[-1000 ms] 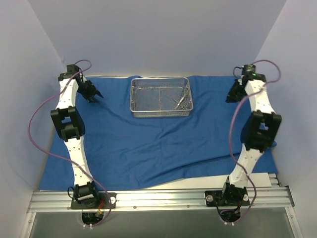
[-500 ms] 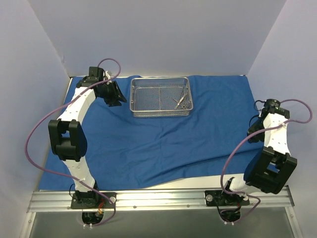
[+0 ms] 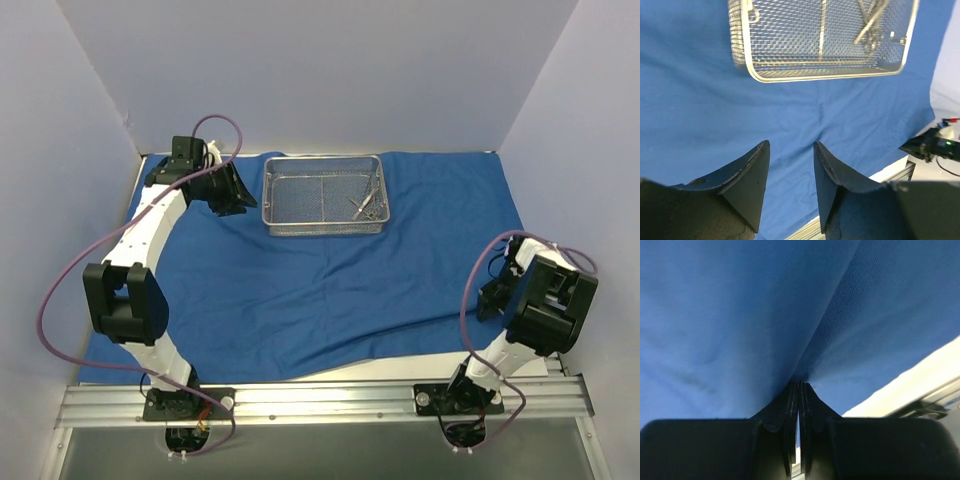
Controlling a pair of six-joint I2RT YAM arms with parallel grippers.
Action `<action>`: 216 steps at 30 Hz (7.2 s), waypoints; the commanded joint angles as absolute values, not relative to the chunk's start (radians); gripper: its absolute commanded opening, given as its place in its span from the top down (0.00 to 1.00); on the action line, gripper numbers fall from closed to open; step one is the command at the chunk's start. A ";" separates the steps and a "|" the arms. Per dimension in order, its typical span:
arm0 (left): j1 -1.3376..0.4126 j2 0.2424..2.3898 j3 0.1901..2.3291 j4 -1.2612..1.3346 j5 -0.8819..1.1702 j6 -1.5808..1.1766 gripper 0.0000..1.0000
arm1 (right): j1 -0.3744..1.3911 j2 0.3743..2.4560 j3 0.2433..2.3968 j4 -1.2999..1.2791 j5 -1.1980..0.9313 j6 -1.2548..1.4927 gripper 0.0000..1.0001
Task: Open and lay out the surgical kit
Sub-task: Smooth out the surgical kit at the center of the board.
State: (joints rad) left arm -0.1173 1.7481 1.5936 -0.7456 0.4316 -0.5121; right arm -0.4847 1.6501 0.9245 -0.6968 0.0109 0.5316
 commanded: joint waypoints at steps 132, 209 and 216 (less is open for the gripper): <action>0.275 2.619 2.683 -0.939 0.382 -0.621 0.93 | -0.123 2.530 2.353 -0.391 -0.445 0.557 0.98; 0.258 2.069 1.618 -0.914 0.196 -0.459 0.86 | 0.014 1.827 1.066 -0.434 -0.101 0.367 1.00; 0.259 2.146 1.608 -0.907 0.173 -0.456 0.91 | -0.026 1.755 0.973 -0.477 -0.031 0.382 1.00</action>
State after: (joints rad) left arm 0.2562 2.1395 1.6058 -0.9367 0.1726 -0.4595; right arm -0.0135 1.7607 1.0412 -0.3508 -0.1226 0.3904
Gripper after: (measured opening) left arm 0.096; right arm 0.026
